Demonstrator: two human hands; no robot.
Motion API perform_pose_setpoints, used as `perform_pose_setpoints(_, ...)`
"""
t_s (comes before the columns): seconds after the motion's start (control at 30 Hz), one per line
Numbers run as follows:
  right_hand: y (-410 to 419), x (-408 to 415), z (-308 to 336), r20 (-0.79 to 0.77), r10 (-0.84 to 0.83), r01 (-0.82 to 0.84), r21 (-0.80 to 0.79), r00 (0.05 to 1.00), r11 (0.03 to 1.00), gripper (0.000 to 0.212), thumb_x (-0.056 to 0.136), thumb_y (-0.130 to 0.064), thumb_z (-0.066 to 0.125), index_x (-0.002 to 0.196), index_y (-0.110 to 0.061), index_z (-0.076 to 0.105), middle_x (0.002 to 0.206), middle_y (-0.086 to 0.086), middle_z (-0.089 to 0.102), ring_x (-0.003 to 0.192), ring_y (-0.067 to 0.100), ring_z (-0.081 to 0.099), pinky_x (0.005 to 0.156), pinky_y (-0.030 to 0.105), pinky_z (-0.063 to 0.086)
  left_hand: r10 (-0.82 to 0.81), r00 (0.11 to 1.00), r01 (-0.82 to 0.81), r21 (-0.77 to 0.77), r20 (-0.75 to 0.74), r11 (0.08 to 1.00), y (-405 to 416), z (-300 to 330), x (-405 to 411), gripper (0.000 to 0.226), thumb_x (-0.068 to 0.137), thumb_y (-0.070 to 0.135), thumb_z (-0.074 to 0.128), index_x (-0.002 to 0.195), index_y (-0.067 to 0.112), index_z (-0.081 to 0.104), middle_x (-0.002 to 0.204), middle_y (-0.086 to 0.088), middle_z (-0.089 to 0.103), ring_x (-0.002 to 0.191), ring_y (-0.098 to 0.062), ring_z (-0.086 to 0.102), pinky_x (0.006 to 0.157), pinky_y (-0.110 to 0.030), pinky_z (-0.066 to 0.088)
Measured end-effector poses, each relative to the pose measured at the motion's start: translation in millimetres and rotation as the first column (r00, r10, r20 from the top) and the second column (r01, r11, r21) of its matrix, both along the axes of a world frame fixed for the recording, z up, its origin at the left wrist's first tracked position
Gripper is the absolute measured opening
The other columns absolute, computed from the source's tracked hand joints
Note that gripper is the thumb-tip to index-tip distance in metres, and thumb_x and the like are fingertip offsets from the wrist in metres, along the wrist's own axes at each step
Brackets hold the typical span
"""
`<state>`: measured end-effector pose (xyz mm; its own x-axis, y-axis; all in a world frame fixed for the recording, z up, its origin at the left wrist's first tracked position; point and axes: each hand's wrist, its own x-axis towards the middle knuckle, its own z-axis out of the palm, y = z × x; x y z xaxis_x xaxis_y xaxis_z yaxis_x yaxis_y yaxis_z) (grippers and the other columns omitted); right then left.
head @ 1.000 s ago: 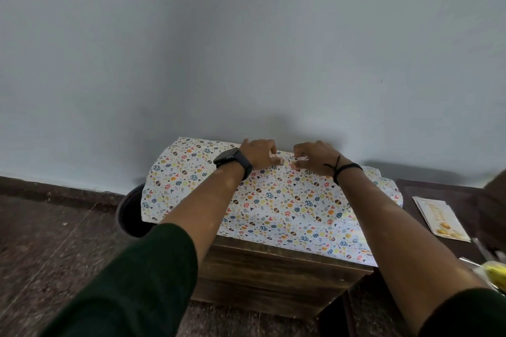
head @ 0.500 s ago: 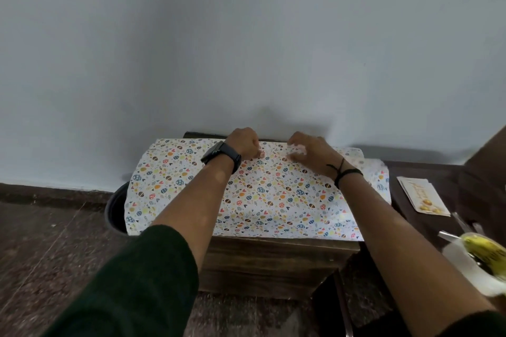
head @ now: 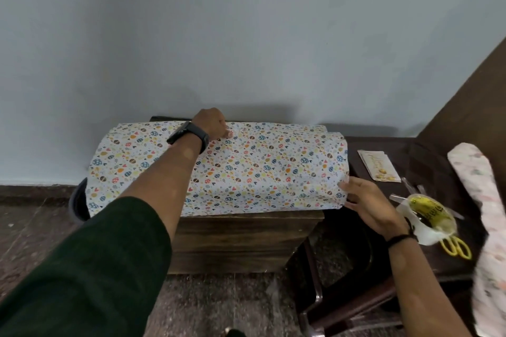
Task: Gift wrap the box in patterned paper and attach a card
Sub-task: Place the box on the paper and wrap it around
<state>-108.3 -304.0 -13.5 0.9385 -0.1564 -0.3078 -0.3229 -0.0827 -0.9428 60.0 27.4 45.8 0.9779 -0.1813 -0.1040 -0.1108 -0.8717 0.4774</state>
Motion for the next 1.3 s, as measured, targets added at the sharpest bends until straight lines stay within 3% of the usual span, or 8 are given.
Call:
perform_pose_setpoints(0.23, 4.0, 5.7, 6.0, -0.043, -0.083, 0.084, 0.026, 0.996, 0.996, 0.014, 0.092, -0.004, 0.05, 0.095, -0.002, 0.064, 0.101, 0.016, 0.069, 0.089, 0.029, 0.063, 0.089, 0.041, 0.047, -0.006, 1.0, 0.005, 0.026, 0.016, 1.0, 1.0, 1.6, -0.1, 0.013, 0.086, 0.02, 0.069, 0.085, 0.008, 0.065, 0.086, -0.006, 0.06, 0.081, -0.02, 0.054, 0.066, -0.027, 0.042)
perform_pose_setpoints(0.37, 3.3, 16.3, 26.6, 0.04, -0.148, 0.143, 0.115, 0.988, 0.983, 0.016, 0.094, -0.023, 0.05, 0.085, -0.015, 0.061, 0.087, 0.008, 0.065, 0.077, 0.022, 0.061, 0.079, 0.037, 0.046, -0.019, 0.999, 0.018, 0.046, 0.025, 0.999, 1.1, 0.0, 2.4, 0.012, 0.088, 0.017, 0.066, 0.079, 0.01, 0.061, 0.086, -0.006, 0.061, 0.079, -0.019, 0.054, 0.056, -0.025, 0.04)
perform_pose_setpoints(0.63, 15.1, 91.9, 75.0, 0.05, -0.006, 0.006, 0.0, 0.999, 1.0, 0.042, 0.08, -0.031, 0.07, 0.11, -0.002, 0.064, 0.111, 0.01, 0.069, 0.104, 0.028, 0.064, 0.096, 0.045, 0.047, -0.021, 1.0, 0.02, 0.038, 0.019, 0.999, 0.6, 0.5, 2.4, 0.014, 0.087, 0.02, 0.068, 0.081, 0.01, 0.061, 0.089, -0.007, 0.064, 0.08, -0.017, 0.054, 0.063, -0.026, 0.041)
perform_pose_setpoints(0.73, 14.2, 108.0, 72.1, 0.1, -0.067, 0.078, -0.112, 0.993, 0.991, 0.017, 0.085, -0.016, 0.069, 0.076, -0.006, 0.059, 0.078, 0.005, 0.065, 0.073, 0.022, 0.058, 0.072, 0.033, 0.049, -0.012, 0.999, 0.011, 0.024, 0.032, 1.0, 1.5, -0.2, 3.7, 0.011, 0.087, 0.019, 0.068, 0.083, 0.009, 0.064, 0.096, -0.01, 0.068, 0.08, -0.017, 0.054, 0.068, -0.026, 0.042)
perform_pose_setpoints(0.83, 17.1, 111.9, 56.7, 0.091, -0.135, 0.155, -0.27, 0.987, 0.95, 0.042, 0.083, -0.018, 0.071, 0.056, -0.017, 0.04, 0.055, 0.001, 0.04, 0.049, 0.015, 0.033, 0.05, 0.024, 0.031, -0.007, 0.999, 0.006, 0.026, 0.037, 1.0, 1.1, 0.2, 3.5, 0.012, 0.087, 0.019, 0.068, 0.085, 0.008, 0.065, 0.099, -0.01, 0.069, 0.08, -0.016, 0.053, 0.069, -0.027, 0.042)
perform_pose_setpoints(1.03, 41.1, 119.2, 45.5, 0.227, -0.345, 0.409, -0.605, 0.911, 0.683, 0.016, 0.082, -0.012, 0.063, 0.097, -0.01, 0.066, 0.095, 0.01, 0.065, 0.094, 0.026, 0.061, 0.086, 0.039, 0.051, -0.002, 1.0, 0.002, 0.032, 0.01, 0.999, 0.2, 2.3, 2.6, 0.019, 0.086, 0.022, 0.069, 0.092, 0.004, 0.067, 0.102, -0.012, 0.069, 0.093, -0.025, 0.063, 0.075, -0.029, 0.048)
perform_pose_setpoints(1.17, 94.6, 120.7, 59.7, 0.522, 0.049, 0.371, -0.666, 0.851, 0.647, 0.02, 0.088, -0.002, 0.054, 0.106, -0.006, 0.061, 0.103, 0.008, 0.062, 0.089, 0.017, 0.055, 0.079, 0.024, 0.044, -0.01, 1.0, 0.01, 0.03, -0.007, 0.999, 2.0, 4.7, 3.6, 0.025, 0.084, 0.027, 0.072, 0.093, 0.005, 0.065, 0.101, -0.011, 0.069, 0.097, -0.025, 0.063, 0.077, -0.031, 0.048)
perform_pose_setpoints(1.3, 149.2, 133.4, 53.9, 0.311, 0.494, -0.054, -0.803, 0.812, 0.594, 0.018, 0.092, -0.015, 0.058, 0.108, -0.01, 0.064, 0.109, 0.004, 0.063, 0.099, 0.014, 0.056, 0.091, 0.026, 0.045, -0.002, 1.0, 0.002, 0.017, -0.002, 1.0, 2.3, 7.3, 3.3, 0.017, 0.082, 0.025, 0.073, 0.081, 0.01, 0.065, 0.096, -0.008, 0.07, 0.089, -0.021, 0.063, 0.073, -0.029, 0.048)
